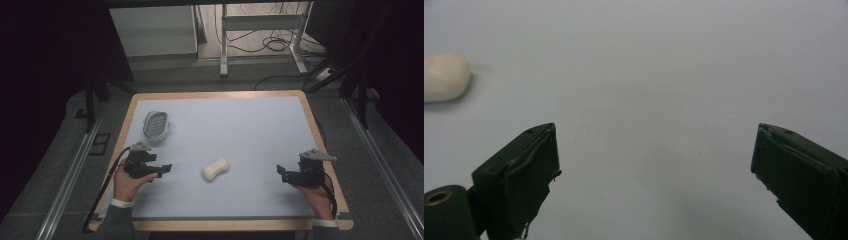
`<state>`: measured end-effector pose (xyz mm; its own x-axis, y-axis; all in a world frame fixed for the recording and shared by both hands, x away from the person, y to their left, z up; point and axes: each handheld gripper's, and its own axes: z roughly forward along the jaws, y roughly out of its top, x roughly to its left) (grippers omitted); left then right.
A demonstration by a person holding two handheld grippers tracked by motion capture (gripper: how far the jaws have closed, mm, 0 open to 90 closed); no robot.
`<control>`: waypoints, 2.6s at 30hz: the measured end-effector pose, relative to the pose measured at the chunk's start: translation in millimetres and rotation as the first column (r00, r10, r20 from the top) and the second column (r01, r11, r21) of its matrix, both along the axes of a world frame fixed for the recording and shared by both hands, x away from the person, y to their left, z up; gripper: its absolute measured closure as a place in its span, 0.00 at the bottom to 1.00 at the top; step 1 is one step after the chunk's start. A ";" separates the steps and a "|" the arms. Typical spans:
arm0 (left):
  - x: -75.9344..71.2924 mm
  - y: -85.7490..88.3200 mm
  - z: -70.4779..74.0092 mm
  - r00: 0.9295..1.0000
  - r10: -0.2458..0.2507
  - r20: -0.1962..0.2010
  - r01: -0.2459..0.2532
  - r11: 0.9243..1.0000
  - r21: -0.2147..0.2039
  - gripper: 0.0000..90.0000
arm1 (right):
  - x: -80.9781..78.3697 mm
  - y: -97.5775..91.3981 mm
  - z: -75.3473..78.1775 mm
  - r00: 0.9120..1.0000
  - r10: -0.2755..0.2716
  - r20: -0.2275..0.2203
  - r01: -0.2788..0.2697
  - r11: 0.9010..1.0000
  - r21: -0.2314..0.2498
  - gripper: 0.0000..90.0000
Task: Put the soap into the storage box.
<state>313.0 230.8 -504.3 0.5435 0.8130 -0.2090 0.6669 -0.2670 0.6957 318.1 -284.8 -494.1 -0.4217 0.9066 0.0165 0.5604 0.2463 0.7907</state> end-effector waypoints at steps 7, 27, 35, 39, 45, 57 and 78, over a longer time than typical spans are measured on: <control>-6.9 -5.1 5.3 0.999 -0.001 0.033 0.000 1.000 0.031 0.25 | -3.2 -6.7 -1.2 1.000 -0.018 0.006 0.018 1.000 -0.003 0.08; -9.9 -15.6 23.5 0.998 -0.042 0.039 0.037 0.992 0.117 0.24 | -8.7 -19.1 1.5 0.999 -0.018 0.026 0.017 0.999 0.036 0.09; -8.6 -19.1 37.8 0.996 -0.067 0.054 0.059 0.989 0.137 0.23 | -9.0 -17.7 0.8 1.000 -0.014 0.025 0.013 1.000 0.022 0.09; -9.7 -25.3 42.9 0.995 -0.087 0.056 0.079 0.987 0.139 0.23 | -9.1 -18.0 -0.4 1.000 -0.020 0.021 0.019 1.000 0.017 0.09; -9.1 -29.1 50.3 0.995 -0.084 0.059 0.075 0.987 0.141 0.23 | -10.9 -18.2 0.1 1.000 -0.017 0.023 0.016 1.000 0.018 0.10; -7.9 -48.2 67.7 0.989 -0.126 0.081 0.111 0.979 0.169 0.23 | -13.3 -21.9 2.0 0.999 -0.035 0.042 0.034 0.999 0.019 0.11; -0.9 -76.6 80.2 0.979 -0.190 0.069 0.172 0.961 0.217 0.22 | -14.0 -23.3 1.9 0.999 -0.032 0.032 0.032 0.999 0.016 0.11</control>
<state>312.2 154.2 -424.1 0.6942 0.7197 0.0104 0.5321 -0.5229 0.6660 304.1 -308.1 -492.3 -0.3928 0.9195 0.0176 0.5421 0.2161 0.8120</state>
